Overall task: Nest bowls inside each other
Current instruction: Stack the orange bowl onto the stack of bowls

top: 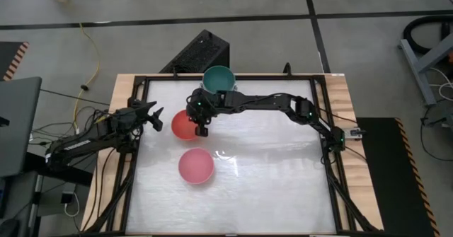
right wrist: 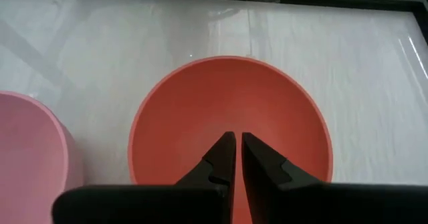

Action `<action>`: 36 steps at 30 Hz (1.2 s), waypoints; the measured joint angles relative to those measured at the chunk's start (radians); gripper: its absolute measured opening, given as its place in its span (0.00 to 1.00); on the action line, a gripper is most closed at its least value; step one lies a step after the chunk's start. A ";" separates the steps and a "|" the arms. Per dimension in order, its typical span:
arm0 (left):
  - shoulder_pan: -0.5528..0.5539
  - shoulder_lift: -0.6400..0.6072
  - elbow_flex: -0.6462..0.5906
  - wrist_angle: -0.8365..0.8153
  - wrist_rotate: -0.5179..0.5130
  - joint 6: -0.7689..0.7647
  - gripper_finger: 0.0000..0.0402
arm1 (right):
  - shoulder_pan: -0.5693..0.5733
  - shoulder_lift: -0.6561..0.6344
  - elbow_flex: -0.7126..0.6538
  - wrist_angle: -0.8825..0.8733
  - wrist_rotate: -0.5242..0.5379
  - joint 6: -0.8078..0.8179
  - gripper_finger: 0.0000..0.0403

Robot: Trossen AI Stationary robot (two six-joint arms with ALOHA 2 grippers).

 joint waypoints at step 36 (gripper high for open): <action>0.000 0.000 0.000 0.000 0.000 0.000 0.47 | -0.002 -0.001 0.000 0.000 0.028 0.064 0.12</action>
